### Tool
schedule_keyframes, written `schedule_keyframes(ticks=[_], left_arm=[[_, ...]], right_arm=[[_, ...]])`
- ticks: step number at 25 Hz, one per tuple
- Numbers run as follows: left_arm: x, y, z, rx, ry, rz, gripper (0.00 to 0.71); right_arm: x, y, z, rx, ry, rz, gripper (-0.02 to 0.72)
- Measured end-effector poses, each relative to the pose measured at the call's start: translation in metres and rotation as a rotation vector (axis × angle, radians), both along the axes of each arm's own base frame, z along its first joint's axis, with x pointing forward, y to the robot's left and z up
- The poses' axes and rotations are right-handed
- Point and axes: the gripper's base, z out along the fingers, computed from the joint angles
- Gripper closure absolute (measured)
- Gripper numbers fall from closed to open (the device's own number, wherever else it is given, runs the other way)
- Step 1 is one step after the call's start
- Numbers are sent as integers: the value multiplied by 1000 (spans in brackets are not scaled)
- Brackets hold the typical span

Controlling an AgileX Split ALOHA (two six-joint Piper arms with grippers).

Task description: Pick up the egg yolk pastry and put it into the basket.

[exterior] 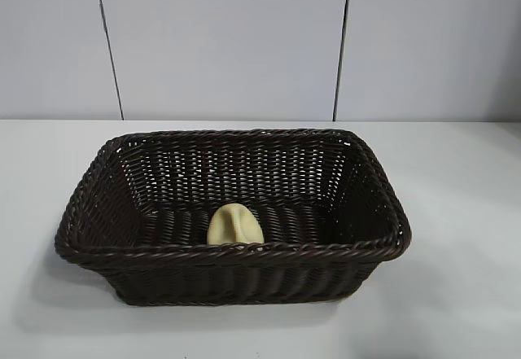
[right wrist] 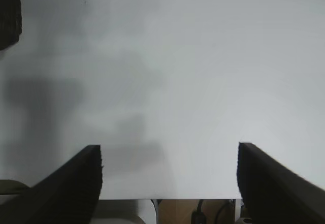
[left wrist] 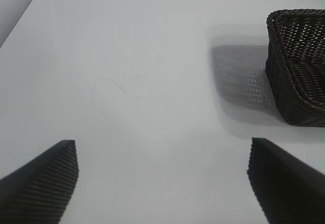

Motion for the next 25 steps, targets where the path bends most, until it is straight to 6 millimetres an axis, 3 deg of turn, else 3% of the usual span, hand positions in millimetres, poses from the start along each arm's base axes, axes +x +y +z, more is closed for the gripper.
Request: schedule_keyframes(ticks=[10, 25], left_arm=[[0, 0, 0, 0, 0, 0, 52], [0, 0, 0, 0, 0, 0, 52]], right_arm=[[-50, 0, 8, -2, -349, 0, 167], [-53, 0, 8, -2, -368, 0, 167]])
